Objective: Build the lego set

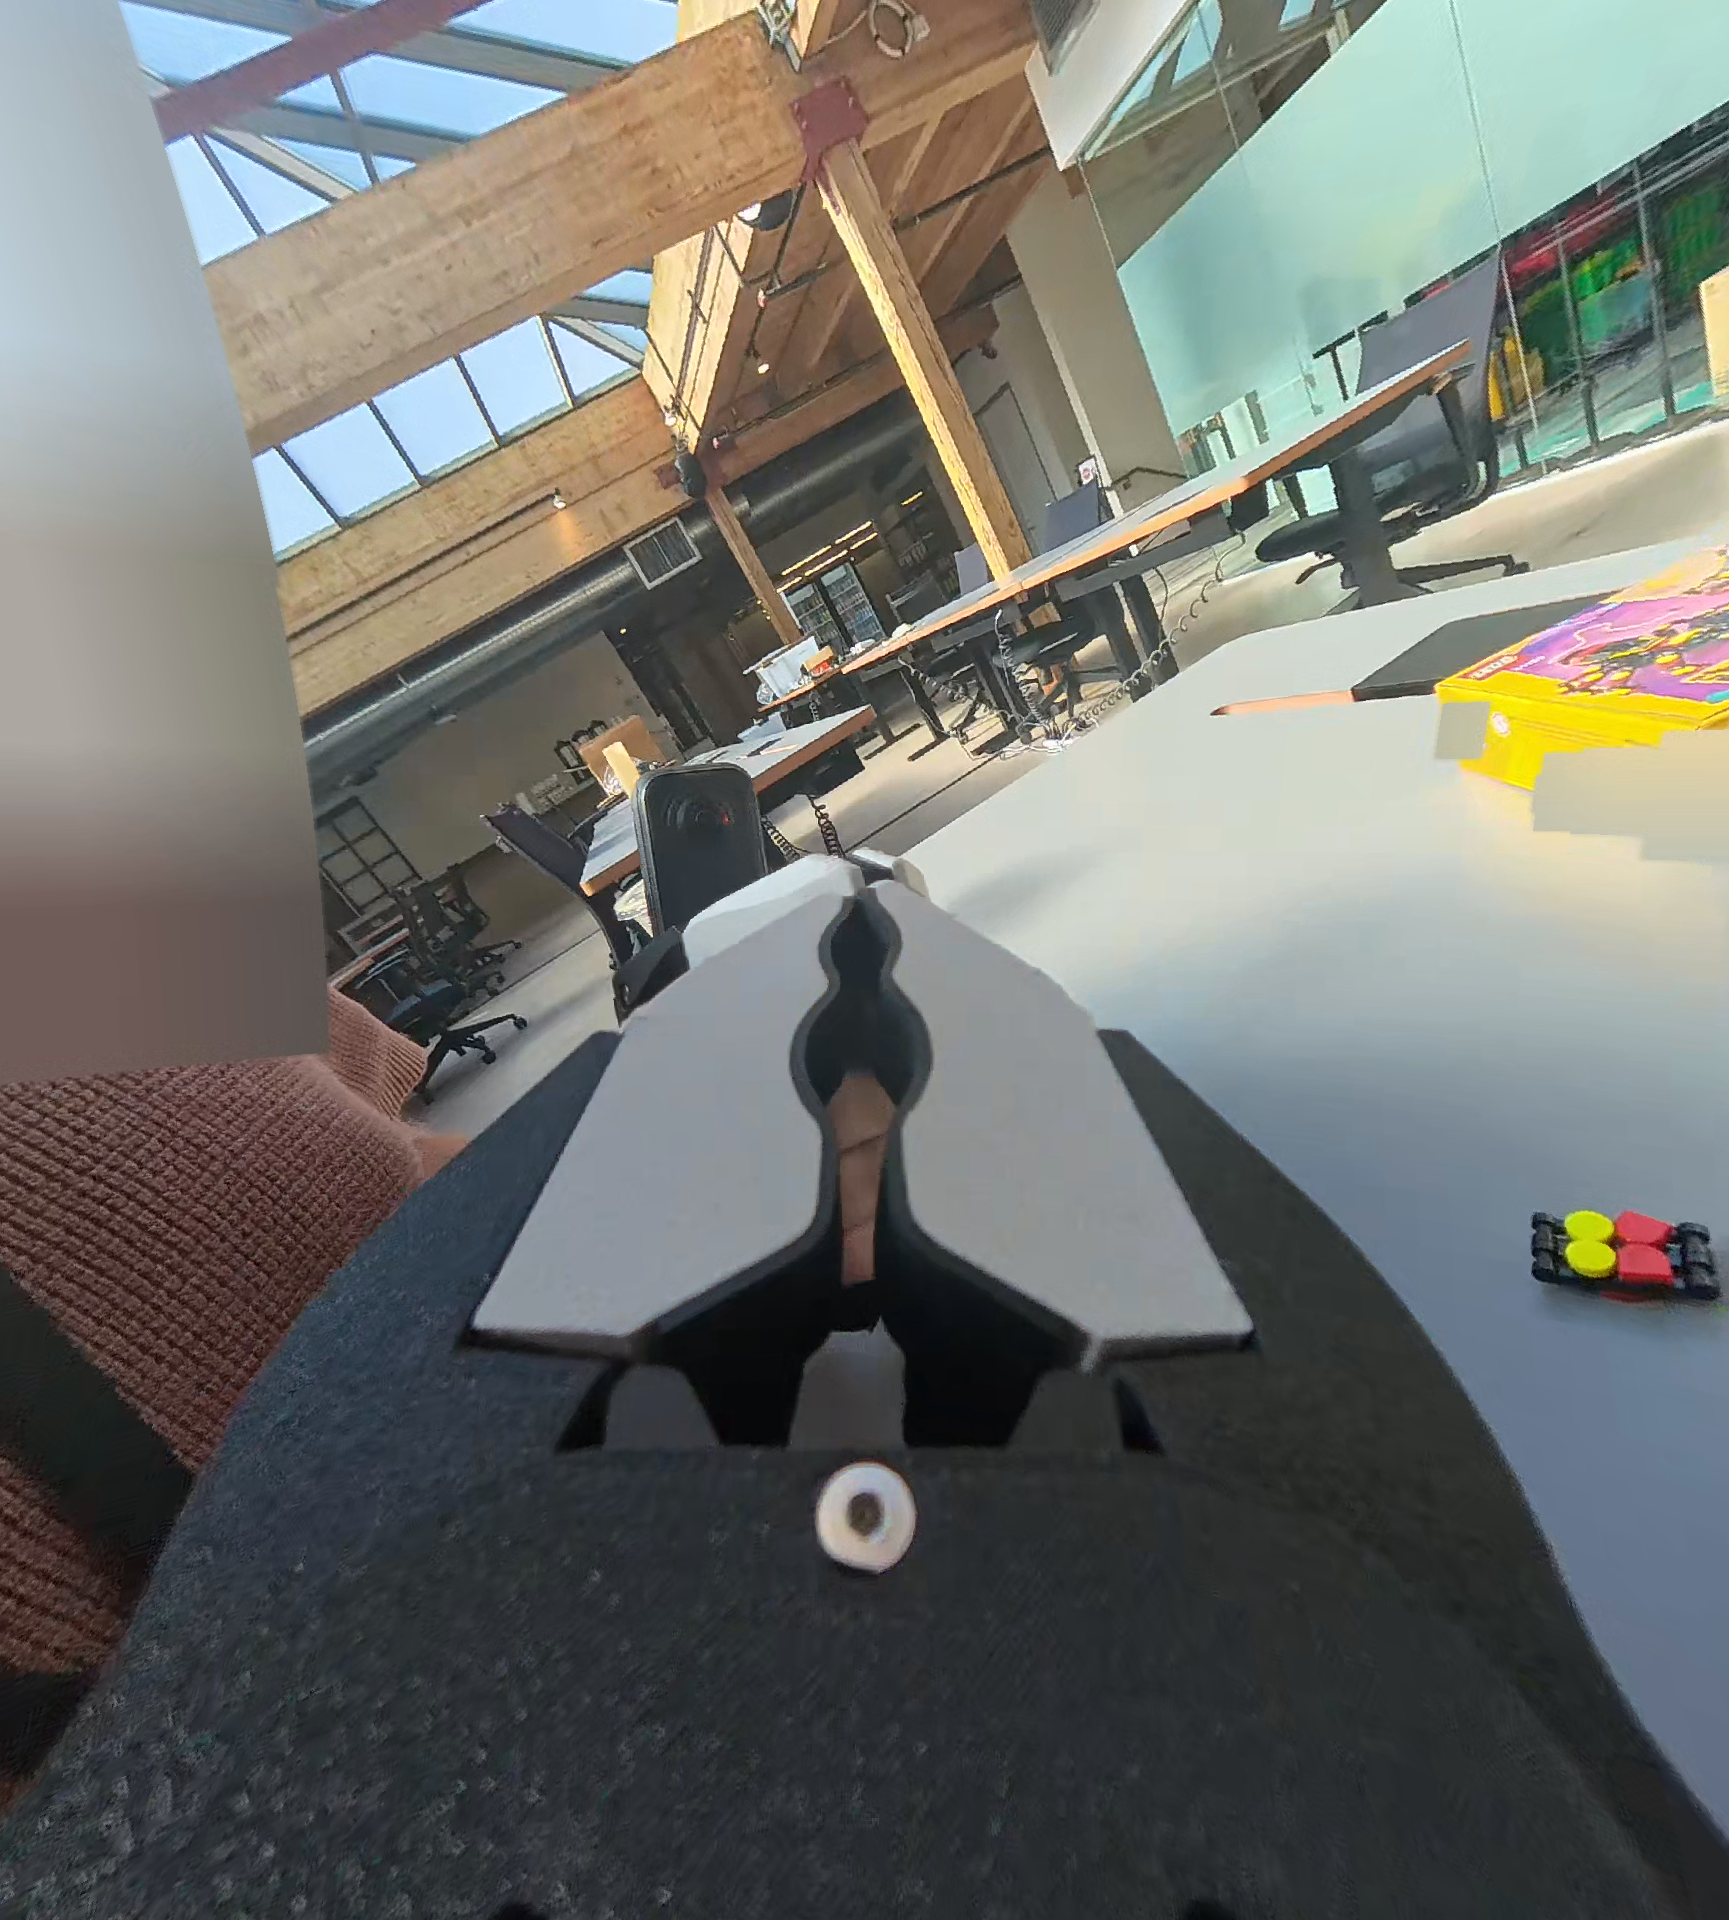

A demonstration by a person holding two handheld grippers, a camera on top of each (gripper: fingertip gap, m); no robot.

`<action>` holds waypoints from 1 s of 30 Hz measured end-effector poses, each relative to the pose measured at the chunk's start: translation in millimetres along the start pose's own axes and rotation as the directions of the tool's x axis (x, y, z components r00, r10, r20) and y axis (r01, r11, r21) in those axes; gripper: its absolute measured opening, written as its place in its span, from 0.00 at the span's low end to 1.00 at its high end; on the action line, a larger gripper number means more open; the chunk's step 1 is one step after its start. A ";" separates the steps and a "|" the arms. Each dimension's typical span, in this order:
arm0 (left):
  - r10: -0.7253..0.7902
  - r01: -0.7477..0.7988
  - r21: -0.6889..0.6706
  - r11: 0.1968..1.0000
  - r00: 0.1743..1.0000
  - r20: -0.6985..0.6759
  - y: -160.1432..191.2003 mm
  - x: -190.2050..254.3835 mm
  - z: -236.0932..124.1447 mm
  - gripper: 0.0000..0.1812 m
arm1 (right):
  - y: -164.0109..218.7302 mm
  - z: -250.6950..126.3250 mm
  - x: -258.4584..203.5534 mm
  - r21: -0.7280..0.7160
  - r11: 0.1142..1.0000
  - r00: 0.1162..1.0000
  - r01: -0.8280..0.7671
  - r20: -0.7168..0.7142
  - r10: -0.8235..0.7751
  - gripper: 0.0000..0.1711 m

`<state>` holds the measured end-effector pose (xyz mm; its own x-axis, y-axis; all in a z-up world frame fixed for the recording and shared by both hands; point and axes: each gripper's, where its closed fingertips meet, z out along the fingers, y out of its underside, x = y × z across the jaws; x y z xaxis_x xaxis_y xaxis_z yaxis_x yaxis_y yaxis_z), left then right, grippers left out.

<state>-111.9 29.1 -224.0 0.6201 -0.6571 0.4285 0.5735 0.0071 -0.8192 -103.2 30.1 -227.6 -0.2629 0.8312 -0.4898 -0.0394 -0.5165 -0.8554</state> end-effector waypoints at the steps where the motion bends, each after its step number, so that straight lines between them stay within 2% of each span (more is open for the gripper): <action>1: -0.008 0.008 -0.007 1.000 1.000 -0.006 0.8 -0.5 0.8 0.01 | 1.3 -1.1 5.5 -0.010 1.000 0.999 0.021 -0.025 -0.021 0.00; 4: -0.015 0.014 -0.026 1.000 0.999 -0.041 0.4 2.8 2.9 0.01 | 3.0 -3.3 12.3 -0.079 0.989 0.990 0.127 -0.057 -0.132 0.04; 12: -0.030 0.024 -0.063 0.998 0.995 -0.097 1.2 7.5 4.3 0.01 | 8.3 0.2 -1.3 -0.134 0.991 0.993 0.016 0.115 0.000 0.04; 19: -0.018 0.009 -0.082 0.997 0.994 -0.108 3.1 8.9 4.7 0.01 | 10.2 0.7 -0.8 -0.147 0.989 0.993 0.010 0.117 0.008 0.04; 22: 0.000 -0.012 -0.096 0.995 0.993 -0.119 3.6 11.6 5.5 0.01 | 14.1 1.3 0.7 -0.178 0.984 0.994 0.020 0.108 0.000 0.09; 25: -0.001 -0.010 -0.095 0.995 0.993 -0.121 2.6 11.5 5.7 0.01 | 11.9 1.0 -2.6 -0.161 0.987 0.993 0.029 0.121 -0.010 0.05; 30: -0.007 -0.009 -0.114 0.993 0.990 -0.138 4.9 13.7 4.8 0.01 | 15.8 0.5 -5.4 -0.175 0.984 0.988 0.016 0.153 0.012 0.04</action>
<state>-98.0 23.8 -220.3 0.5361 -0.7549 0.3778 0.5034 -0.0734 -0.8609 -102.8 17.3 -238.5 -0.4077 0.7840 -0.4681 0.1257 -0.4596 -0.8792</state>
